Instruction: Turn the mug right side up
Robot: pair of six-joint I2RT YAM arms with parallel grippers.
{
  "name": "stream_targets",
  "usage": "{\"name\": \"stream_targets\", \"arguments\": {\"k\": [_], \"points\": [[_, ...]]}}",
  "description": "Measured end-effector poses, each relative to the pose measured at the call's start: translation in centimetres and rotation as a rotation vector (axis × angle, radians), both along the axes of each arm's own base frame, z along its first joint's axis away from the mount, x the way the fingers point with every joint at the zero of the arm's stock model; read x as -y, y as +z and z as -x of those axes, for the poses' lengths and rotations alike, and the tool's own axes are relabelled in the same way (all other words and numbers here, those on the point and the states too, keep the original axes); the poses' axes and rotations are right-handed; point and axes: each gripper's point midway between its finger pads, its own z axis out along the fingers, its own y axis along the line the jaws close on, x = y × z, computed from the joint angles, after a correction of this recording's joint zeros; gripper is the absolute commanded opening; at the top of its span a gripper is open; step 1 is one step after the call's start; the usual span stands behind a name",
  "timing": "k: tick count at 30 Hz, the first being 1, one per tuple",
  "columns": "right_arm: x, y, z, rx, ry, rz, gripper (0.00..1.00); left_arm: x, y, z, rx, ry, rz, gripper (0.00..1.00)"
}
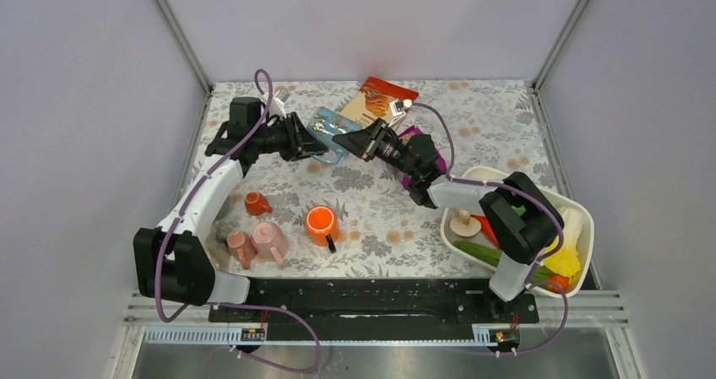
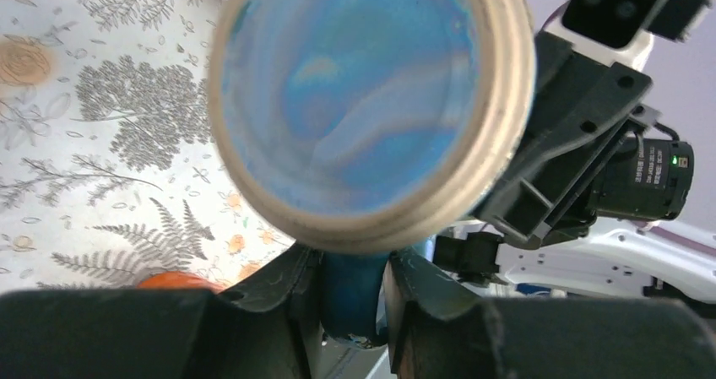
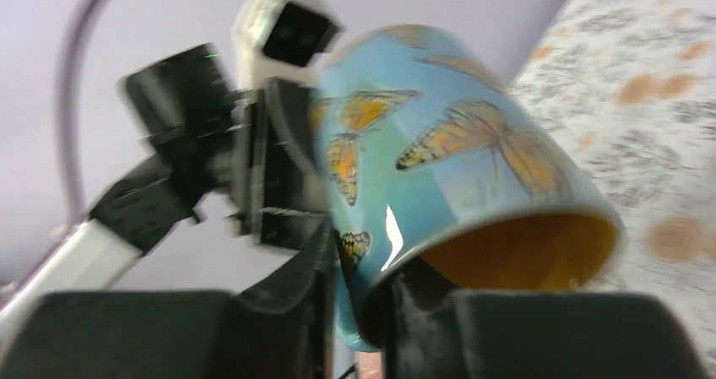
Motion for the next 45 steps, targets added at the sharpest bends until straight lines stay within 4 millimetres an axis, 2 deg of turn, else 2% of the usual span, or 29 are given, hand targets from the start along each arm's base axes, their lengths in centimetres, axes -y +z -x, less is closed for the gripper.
{"name": "stream_targets", "arguments": {"k": [2,4,5,7,8,11,14,17,22,25,28,33,35,38,41,45], "points": [[0.1,1.7,1.0,0.054,0.043,-0.028,0.00,-0.1,0.2,0.0,-0.021,0.007,0.021,0.03],[0.5,2.5,1.2,0.087,0.047,-0.016,0.00,0.3,0.5,0.4,-0.030,-0.011,0.043,0.36],[0.8,2.7,1.2,0.098,0.049,-0.007,0.00,0.4,0.7,0.4,-0.022,-0.017,0.046,0.50],[1.6,2.8,1.3,0.096,0.048,0.048,0.00,0.6,0.7,0.3,0.025,-0.041,0.025,0.87],[2.2,2.6,1.0,0.090,0.033,0.084,0.00,0.4,0.6,0.2,0.047,-0.047,0.007,0.97],[5.3,2.2,-1.4,0.102,-0.063,0.286,0.00,-1.3,0.1,-1.1,0.099,0.003,-0.071,0.99],[9.4,3.0,-4.7,0.145,-0.194,0.515,0.00,-3.3,-0.3,-2.4,0.135,0.063,-0.150,0.99],[14.8,4.3,-7.4,0.199,-0.310,0.740,0.00,-5.3,-0.4,-3.6,0.182,0.114,-0.246,0.99],[25.7,5.8,-11.4,0.214,-0.443,1.104,0.00,-7.2,0.3,-4.7,0.283,0.125,-0.387,0.99],[32.0,5.3,-14.2,0.177,-0.474,1.308,0.00,-7.7,0.4,-4.9,0.332,0.082,-0.449,0.99],[37.4,2.9,-16.4,0.079,-0.435,1.463,0.00,-8.2,-0.3,-5.1,0.359,0.039,-0.509,0.99],[44.6,-3.4,-18.9,-0.107,-0.322,1.616,0.00,-9.0,-2.6,-5.7,0.324,-0.006,-0.591,0.99],[46.5,-6.1,-18.7,-0.161,-0.261,1.645,0.00,-9.3,-3.6,-5.7,0.305,-0.024,-0.614,0.99],[49.1,-9.7,-17.1,-0.250,-0.152,1.675,0.00,-9.7,-4.7,-5.2,0.272,-0.060,-0.648,0.99],[50.6,-11.2,-16.1,-0.273,-0.083,1.694,0.00,-10.1,-5.1,-5.3,0.254,-0.078,-0.676,0.99],[51.4,-12.1,-16.1,-0.245,-0.038,1.704,0.00,-10.2,-5.2,-5.9,0.256,-0.088,-0.691,0.99]]}}
